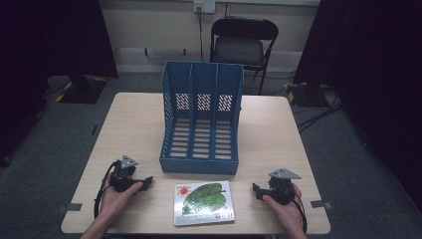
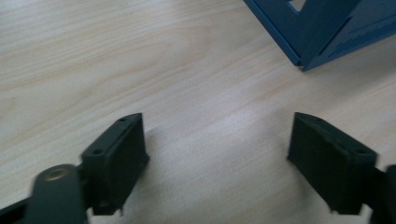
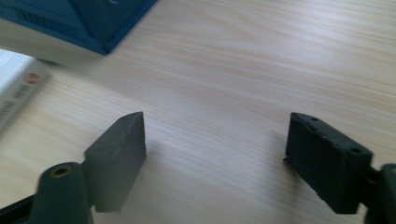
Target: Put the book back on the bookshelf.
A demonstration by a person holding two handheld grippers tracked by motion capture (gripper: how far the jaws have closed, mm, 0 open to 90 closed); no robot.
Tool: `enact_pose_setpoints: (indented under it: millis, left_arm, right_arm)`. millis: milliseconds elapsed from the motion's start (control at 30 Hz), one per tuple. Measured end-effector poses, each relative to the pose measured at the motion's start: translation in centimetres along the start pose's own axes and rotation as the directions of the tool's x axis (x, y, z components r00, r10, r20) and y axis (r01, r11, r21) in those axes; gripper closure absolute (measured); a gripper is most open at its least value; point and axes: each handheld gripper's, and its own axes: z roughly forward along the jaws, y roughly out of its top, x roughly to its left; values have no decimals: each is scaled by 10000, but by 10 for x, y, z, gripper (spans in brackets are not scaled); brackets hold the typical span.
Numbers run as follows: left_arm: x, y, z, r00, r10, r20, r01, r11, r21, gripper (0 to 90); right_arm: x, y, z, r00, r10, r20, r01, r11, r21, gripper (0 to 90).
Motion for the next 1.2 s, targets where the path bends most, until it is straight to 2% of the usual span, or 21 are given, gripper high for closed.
enact_pose_setpoints:
  millis: [33,167,200,233,267,433,567,667,700,767,800,833,900,933,967,1000,1033,1067,1133,1167,1200]
  left_arm:
    - [0,0,-2,9999,-9,108,9,10000,61,222]
    - [-3,1,-7,9997,-147,215,147,9999,-1,224]
    - [-6,2,-9,9999,-10,149,11,10000,-64,230]
    - [-11,4,-11,9995,277,171,-275,9995,-147,240]
    - [-11,4,-11,9995,277,171,-275,9995,-147,246]
    - [-26,10,-16,9955,466,831,-445,9986,-277,279]
    - [-39,14,-22,9833,600,1716,-536,9977,-417,312]
    - [-50,15,-25,9778,1084,1795,-1014,9937,-476,325]
    - [-53,15,-25,9734,1238,1929,-1165,9920,-487,325]
    - [-60,15,-25,9698,1356,2026,-1300,9907,-409,339]
    - [-62,15,-25,9705,1371,1981,-1328,9905,-349,339]
    - [-65,14,-25,9739,1218,1917,-1149,9923,-465,364]
    - [-66,16,-26,9691,1200,2154,-1111,9924,-532,368]
    - [-68,17,-26,9651,1192,2334,-1116,9927,-455,387]
    - [-69,17,-27,9641,1252,2343,-1177,9920,-456,387]
    - [-71,17,-28,9594,1260,2522,-1152,9917,-573,388]
    - [-72,16,-30,9605,1204,2508,-1065,9920,-685,397]
    - [-72,16,-30,9605,1204,2508,-1065,9920,-685,404]
    - [-73,17,-29,9569,996,2728,-813,9937,-775,414]
    - [-73,18,-28,9563,955,2764,-782,9943,-728,430]
    - [-72,18,-26,9525,929,2901,-773,9949,-647,432]
  right_arm:
    - [2,1,-1,9997,-132,-220,132,9999,-1,235]
    - [10,2,-5,9989,-295,-356,290,9995,-149,244]
    - [12,3,-6,9982,-398,-438,389,9990,-226,240]
    - [18,4,-6,9958,-480,-774,471,9988,-130,227]
    - [18,4,-6,9958,-480,-774,471,9988,-130,227]
    - [27,6,-4,9888,-848,-1231,846,9964,-75,224]
    - [28,6,-6,9867,-819,-1405,802,9966,-172,206]
    - [34,6,-9,9844,-763,-1587,745,9971,-173,163]
    - [34,6,-9,9844,-763,-1587,745,9971,-173,163]
    - [44,7,-13,9770,-1057,-1851,1032,9944,-233,185]
    - [44,7,-13,9770,-1057,-1851,1032,9944,-233,185]
    - [46,7,-13,9719,-1005,-2129,994,9949,-161,195]
    - [53,7,-15,9697,-1101,-2183,1080,9939,-219,191]
    - [61,6,-16,9629,-1363,-2327,1350,9906,-215,188]
    - [61,6,-16,9629,-1363,-2327,1350,9906,-215,188]
    - [68,5,-17,9536,-1663,-2510,1647,9860,-277,179]
    - [72,5,-18,9476,-1863,-2596,1843,9823,-322,178]
    - [72,5,-18,9476,-1863,-2596,1843,9823,-322,178]
    - [78,4,-18,9318,-2246,-2852,2255,9738,-303,171]
    - [80,4,-18,9295,-2318,-2871,2297,9724,-413,162]
    - [85,2,-17,9192,-2406,-3117,2410,9698,-377,171]
